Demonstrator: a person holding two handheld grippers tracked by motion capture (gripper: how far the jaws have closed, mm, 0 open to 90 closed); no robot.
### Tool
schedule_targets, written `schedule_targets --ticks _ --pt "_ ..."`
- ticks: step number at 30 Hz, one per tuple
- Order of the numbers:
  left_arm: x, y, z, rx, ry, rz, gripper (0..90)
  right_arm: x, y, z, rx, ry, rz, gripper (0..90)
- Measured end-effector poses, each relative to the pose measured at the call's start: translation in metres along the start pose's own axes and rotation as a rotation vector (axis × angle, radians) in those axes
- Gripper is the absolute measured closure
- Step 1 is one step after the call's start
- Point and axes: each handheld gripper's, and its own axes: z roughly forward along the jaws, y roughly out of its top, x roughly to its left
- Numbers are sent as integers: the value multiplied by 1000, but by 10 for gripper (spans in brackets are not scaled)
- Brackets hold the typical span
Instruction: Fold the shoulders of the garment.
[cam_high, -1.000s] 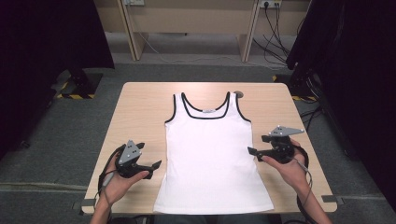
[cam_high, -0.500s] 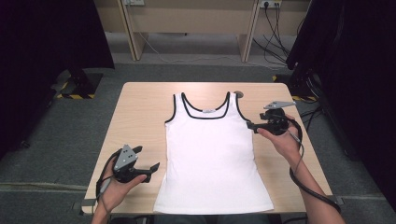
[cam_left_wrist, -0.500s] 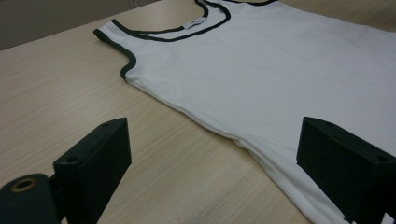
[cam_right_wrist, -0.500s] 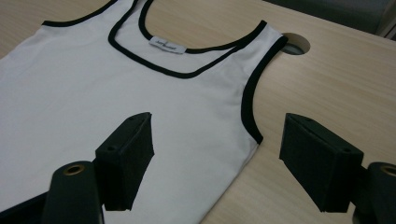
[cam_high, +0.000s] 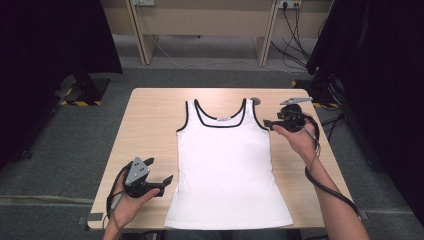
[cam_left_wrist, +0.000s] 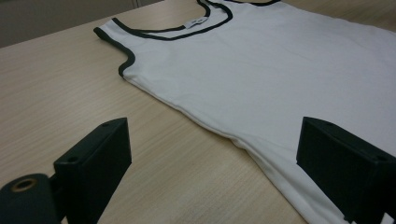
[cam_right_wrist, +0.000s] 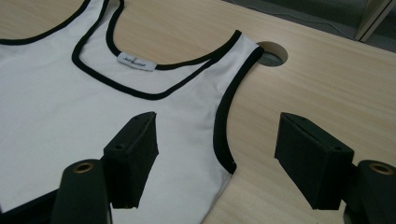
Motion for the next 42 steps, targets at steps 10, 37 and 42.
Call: schedule_targets --ticks 10,37,42 --pt "-3 -7 8 14 6 0 96 -8 19 15 16 -21 18 407" --pt "-6 -14 13 22 8 13 96 -14 39 76 79 -50 95 590" --pt "-7 -14 13 23 6 14 95 -13 35 91 112 -57 101 619"
